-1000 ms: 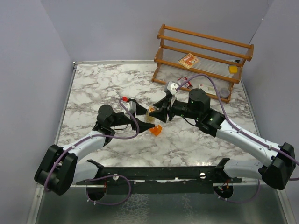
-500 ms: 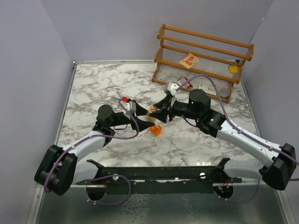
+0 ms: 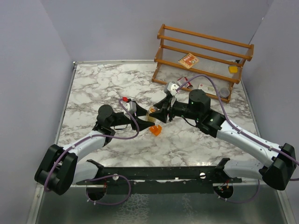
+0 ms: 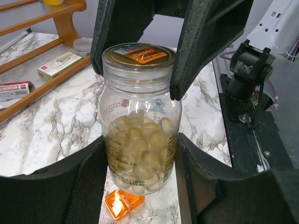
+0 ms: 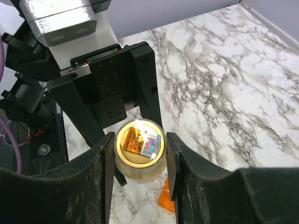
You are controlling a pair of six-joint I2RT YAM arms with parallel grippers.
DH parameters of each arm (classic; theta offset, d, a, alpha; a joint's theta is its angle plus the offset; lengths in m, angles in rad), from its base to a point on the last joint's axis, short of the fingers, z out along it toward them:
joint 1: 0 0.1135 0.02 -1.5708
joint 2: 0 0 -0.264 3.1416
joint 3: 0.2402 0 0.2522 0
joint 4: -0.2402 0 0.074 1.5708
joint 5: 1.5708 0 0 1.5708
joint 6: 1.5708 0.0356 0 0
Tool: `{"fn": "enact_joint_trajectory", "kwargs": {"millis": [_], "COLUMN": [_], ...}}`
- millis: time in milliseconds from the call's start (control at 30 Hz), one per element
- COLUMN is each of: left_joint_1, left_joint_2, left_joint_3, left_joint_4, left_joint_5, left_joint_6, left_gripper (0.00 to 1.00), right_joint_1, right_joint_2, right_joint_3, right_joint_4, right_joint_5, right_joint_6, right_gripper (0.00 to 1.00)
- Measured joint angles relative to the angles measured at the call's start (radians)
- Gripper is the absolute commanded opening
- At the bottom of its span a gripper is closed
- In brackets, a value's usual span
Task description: Sort the pills into containers
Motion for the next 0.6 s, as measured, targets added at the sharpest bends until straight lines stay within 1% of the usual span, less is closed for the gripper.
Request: {"fn": "enact_joint_trajectory", "kwargs": {"millis": [100, 133, 167, 200, 267, 333, 367, 500, 600], "left_joint_1": [0.000, 0.000, 0.000, 0.000, 0.000, -0.001, -0.002, -0.002, -0.002], "left_joint_2": [0.000, 0.000, 0.000, 0.000, 0.000, 0.000, 0.000, 0.000, -0.002], "left_joint_3": [0.000, 0.000, 0.000, 0.000, 0.000, 0.000, 0.000, 0.000, -0.001], "left_joint_4": [0.000, 0.000, 0.000, 0.001, 0.000, 0.000, 0.001, -0.007, -0.010], "left_joint_5": [-0.005, -0.008, -0.011, -0.019, -0.027, -0.032, -0.035, -0.052, -0.064], "left_joint_6": [0.000, 0.000, 0.000, 0.000, 0.000, 0.000, 0.000, 0.000, 0.000], "left_gripper": [0.00, 0.00, 0.00, 0.00, 0.00, 0.00, 0.00, 0.00, 0.00], "right_joint_1": [0.000, 0.000, 0.000, 0.000, 0.000, 0.000, 0.000, 0.000, 0.000], "right_joint_2": [0.000, 0.000, 0.000, 0.000, 0.000, 0.000, 0.000, -0.014, -0.055], "right_joint_3": [0.000, 0.000, 0.000, 0.000, 0.000, 0.000, 0.000, 0.000, 0.000], "right_joint_4": [0.001, 0.001, 0.002, 0.002, 0.002, 0.003, 0.004, 0.016, 0.029], "right_joint_5": [0.000, 0.000, 0.000, 0.000, 0.000, 0.001, 0.002, 0.025, 0.048], "right_joint_6": [0.000, 0.000, 0.000, 0.000, 0.001, 0.003, 0.005, 0.006, 0.010], "right_gripper": [0.01, 0.02, 0.07, 0.16, 0.46, 0.79, 0.87, 0.89, 0.89]}}
